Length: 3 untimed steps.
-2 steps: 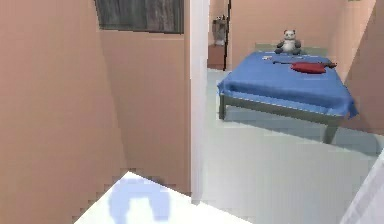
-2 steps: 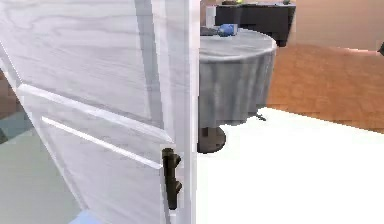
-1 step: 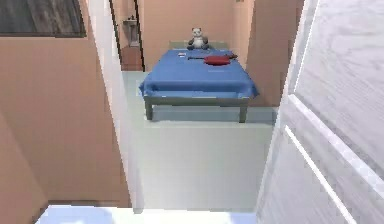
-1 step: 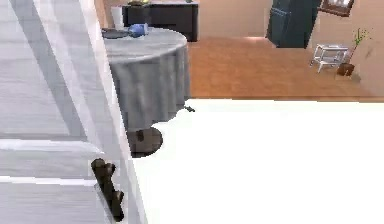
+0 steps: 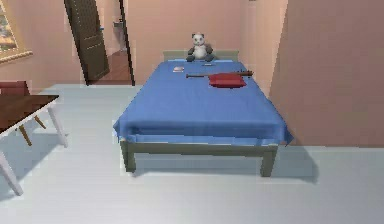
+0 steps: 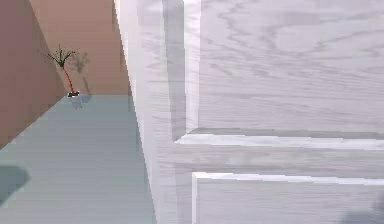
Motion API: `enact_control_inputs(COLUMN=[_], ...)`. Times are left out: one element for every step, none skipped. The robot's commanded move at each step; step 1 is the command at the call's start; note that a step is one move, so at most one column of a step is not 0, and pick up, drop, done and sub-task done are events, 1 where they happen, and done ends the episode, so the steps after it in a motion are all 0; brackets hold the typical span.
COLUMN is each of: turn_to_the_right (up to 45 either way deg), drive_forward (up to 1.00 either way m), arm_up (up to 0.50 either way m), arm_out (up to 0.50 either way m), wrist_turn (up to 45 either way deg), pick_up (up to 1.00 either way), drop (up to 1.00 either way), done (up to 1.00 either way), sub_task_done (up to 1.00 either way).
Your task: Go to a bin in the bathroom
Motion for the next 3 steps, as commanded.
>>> enact_control_inputs(turn_to_the_right=[12.0, 0.0, -45.0], drive_forward=[0.00, 0.15, 0.00], arm_up=[0.00, 0.00, 0.00], arm_out=[0.00, 0.00, 0.00], wrist_turn=[0.0, 0.0, 0.0], pick_up=[0.00, 0.00, 0.00], drop=[0.00, 0.00, 0.00], done=[0.00, 0.00, 0.00], sub_task_done=[0.00, 0.00, 0.00])
